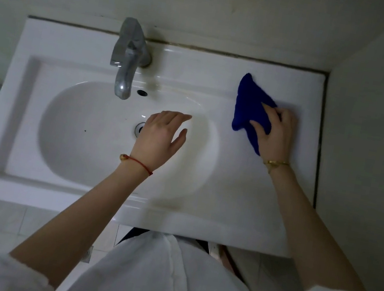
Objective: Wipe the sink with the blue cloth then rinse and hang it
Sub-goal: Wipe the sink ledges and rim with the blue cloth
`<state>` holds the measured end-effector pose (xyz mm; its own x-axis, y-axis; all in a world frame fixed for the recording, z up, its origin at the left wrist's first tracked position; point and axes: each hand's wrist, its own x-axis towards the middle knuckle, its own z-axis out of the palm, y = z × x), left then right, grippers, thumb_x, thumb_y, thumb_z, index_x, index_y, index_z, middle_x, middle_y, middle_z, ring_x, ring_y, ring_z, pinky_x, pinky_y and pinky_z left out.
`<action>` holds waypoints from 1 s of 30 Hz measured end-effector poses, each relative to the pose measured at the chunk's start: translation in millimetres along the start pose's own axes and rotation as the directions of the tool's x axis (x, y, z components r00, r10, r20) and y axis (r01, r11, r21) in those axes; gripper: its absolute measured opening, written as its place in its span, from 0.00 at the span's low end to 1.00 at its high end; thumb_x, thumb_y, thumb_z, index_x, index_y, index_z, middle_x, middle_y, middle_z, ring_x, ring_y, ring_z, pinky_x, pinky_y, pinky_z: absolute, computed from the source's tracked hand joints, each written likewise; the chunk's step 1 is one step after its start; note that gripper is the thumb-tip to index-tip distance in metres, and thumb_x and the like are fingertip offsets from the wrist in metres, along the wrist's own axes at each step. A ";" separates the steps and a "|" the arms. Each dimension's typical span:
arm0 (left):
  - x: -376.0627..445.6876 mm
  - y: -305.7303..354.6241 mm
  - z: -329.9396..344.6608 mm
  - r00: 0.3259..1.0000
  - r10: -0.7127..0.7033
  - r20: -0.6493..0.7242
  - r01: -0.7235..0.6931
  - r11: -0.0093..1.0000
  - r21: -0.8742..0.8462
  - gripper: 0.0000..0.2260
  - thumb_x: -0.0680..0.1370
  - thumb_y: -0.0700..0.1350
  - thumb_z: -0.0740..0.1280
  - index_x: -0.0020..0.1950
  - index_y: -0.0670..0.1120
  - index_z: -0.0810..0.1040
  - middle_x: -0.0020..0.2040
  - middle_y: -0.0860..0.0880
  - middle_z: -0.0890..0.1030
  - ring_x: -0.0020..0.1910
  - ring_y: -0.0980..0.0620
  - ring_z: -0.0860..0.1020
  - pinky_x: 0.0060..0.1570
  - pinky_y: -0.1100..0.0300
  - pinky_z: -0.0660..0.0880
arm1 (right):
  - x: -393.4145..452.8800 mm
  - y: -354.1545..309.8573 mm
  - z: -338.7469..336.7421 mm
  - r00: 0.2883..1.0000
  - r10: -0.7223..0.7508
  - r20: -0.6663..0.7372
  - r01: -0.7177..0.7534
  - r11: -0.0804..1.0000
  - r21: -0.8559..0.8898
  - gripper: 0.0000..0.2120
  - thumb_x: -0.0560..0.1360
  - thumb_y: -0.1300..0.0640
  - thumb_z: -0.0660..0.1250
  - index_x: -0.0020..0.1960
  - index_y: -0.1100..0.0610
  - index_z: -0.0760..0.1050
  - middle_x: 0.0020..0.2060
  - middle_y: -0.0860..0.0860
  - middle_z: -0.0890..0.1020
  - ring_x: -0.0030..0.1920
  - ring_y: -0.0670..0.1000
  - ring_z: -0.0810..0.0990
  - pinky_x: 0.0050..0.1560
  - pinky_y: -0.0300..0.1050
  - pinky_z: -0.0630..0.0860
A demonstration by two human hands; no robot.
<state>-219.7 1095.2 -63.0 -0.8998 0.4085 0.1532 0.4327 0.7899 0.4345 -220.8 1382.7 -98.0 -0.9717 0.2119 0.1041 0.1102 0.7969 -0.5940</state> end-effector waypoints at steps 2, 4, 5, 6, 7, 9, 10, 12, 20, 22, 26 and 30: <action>-11.6 -3.3 -8.2 1.000 -0.016 -0.002 0.016 1.000 0.010 0.14 0.79 0.45 0.64 0.63 0.44 0.79 0.56 0.48 0.82 0.55 0.47 0.79 0.56 0.55 0.71 | -18.2 -16.1 0.0 1.000 -0.001 0.010 0.001 0.999 0.054 0.22 0.76 0.52 0.67 0.69 0.54 0.71 0.56 0.57 0.73 0.56 0.53 0.68 0.56 0.44 0.68; -25.7 -8.9 -16.9 0.999 -0.034 -0.008 0.034 0.999 0.016 0.13 0.79 0.45 0.64 0.63 0.44 0.79 0.54 0.48 0.83 0.53 0.46 0.80 0.55 0.53 0.73 | -35.7 -33.2 1.0 1.000 -0.001 0.022 -0.001 0.997 0.081 0.22 0.76 0.53 0.68 0.69 0.53 0.71 0.56 0.55 0.73 0.55 0.48 0.65 0.56 0.41 0.66; -33.9 -12.4 -21.7 0.999 -0.041 -0.018 0.042 0.999 0.016 0.13 0.79 0.44 0.64 0.62 0.44 0.79 0.53 0.48 0.83 0.53 0.46 0.80 0.55 0.52 0.73 | -44.4 -42.5 2.2 0.999 -0.003 0.034 0.000 0.996 0.094 0.21 0.76 0.53 0.68 0.69 0.52 0.71 0.56 0.54 0.72 0.55 0.47 0.65 0.56 0.41 0.66; -42.6 -16.3 -27.0 0.998 -0.048 -0.031 0.049 0.999 0.019 0.13 0.79 0.44 0.65 0.62 0.44 0.79 0.53 0.47 0.83 0.54 0.45 0.80 0.55 0.51 0.74 | -52.7 -52.0 3.9 0.999 -0.010 0.048 0.005 0.994 0.108 0.21 0.76 0.53 0.68 0.69 0.52 0.72 0.56 0.53 0.72 0.56 0.47 0.65 0.57 0.41 0.67; -51.8 -21.0 -32.7 0.997 -0.058 -0.044 0.059 0.998 0.025 0.13 0.79 0.44 0.64 0.61 0.43 0.79 0.53 0.47 0.83 0.54 0.45 0.80 0.54 0.51 0.74 | -60.5 -61.6 6.4 0.998 -0.019 0.061 0.011 0.992 0.122 0.21 0.76 0.52 0.68 0.69 0.52 0.72 0.56 0.53 0.72 0.56 0.48 0.66 0.57 0.41 0.67; -71.6 -34.2 -44.4 0.994 -0.092 -0.067 0.095 0.995 0.043 0.12 0.78 0.45 0.64 0.60 0.43 0.80 0.53 0.47 0.83 0.53 0.45 0.80 0.53 0.52 0.73 | -73.6 -81.5 13.9 0.996 -0.038 0.085 0.025 0.989 0.145 0.21 0.76 0.52 0.68 0.69 0.51 0.72 0.55 0.51 0.72 0.56 0.50 0.67 0.58 0.42 0.68; -81.7 -42.7 -50.3 0.990 -0.117 -0.075 0.121 0.991 0.053 0.12 0.78 0.45 0.64 0.59 0.43 0.79 0.53 0.47 0.83 0.52 0.45 0.80 0.52 0.52 0.73 | -78.7 -92.0 19.0 0.994 -0.048 0.096 0.033 0.988 0.153 0.21 0.76 0.52 0.68 0.68 0.51 0.72 0.55 0.51 0.72 0.56 0.50 0.68 0.58 0.42 0.68; -102.5 -62.3 -63.9 0.980 -0.176 -0.095 0.182 0.981 0.066 0.12 0.79 0.45 0.64 0.60 0.43 0.79 0.54 0.46 0.83 0.53 0.44 0.80 0.54 0.51 0.74 | -86.5 -114.9 31.1 0.990 -0.073 0.117 0.054 0.985 0.164 0.21 0.76 0.53 0.68 0.68 0.52 0.72 0.54 0.51 0.72 0.55 0.50 0.68 0.58 0.43 0.69; -166.5 -173.5 -132.4 0.924 -0.323 -0.204 0.350 0.929 0.117 0.12 0.80 0.43 0.66 0.63 0.43 0.79 0.56 0.44 0.82 0.56 0.43 0.79 0.58 0.49 0.71 | -90.6 -223.3 108.5 0.963 -0.208 0.169 0.180 0.969 0.169 0.21 0.76 0.53 0.68 0.68 0.52 0.72 0.55 0.52 0.73 0.54 0.49 0.67 0.56 0.42 0.69; -175.0 -208.5 -146.5 0.916 -0.337 -0.218 0.369 0.920 0.130 0.13 0.80 0.43 0.65 0.63 0.43 0.79 0.56 0.44 0.82 0.57 0.43 0.78 0.59 0.49 0.71 | -87.7 -251.8 135.2 0.962 -0.212 0.173 0.184 0.969 0.164 0.21 0.76 0.53 0.68 0.68 0.52 0.72 0.55 0.52 0.73 0.54 0.50 0.68 0.56 0.43 0.69; -175.3 -271.0 -167.3 0.908 -0.328 -0.259 0.378 0.909 0.174 0.13 0.79 0.42 0.66 0.62 0.42 0.79 0.55 0.44 0.82 0.56 0.43 0.78 0.59 0.49 0.71 | -65.7 -303.5 187.9 0.974 -0.190 0.127 0.177 0.978 0.111 0.22 0.77 0.51 0.66 0.70 0.51 0.70 0.57 0.54 0.72 0.55 0.50 0.67 0.57 0.41 0.66; -149.5 -324.2 -172.7 0.933 -0.295 -0.207 0.334 0.923 0.190 0.15 0.79 0.44 0.66 0.64 0.42 0.78 0.59 0.44 0.81 0.58 0.43 0.78 0.59 0.50 0.70 | -23.9 -346.3 236.0 0.979 -0.198 0.052 0.196 0.980 0.034 0.23 0.78 0.49 0.64 0.71 0.51 0.68 0.58 0.57 0.72 0.55 0.55 0.69 0.57 0.45 0.69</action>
<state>-235.2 699.0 -73.5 -0.9786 0.0536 0.1989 0.1099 0.9525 0.2841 -285.0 968.2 -83.0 -0.9838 0.0202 0.1780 -0.0901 0.8032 -0.5888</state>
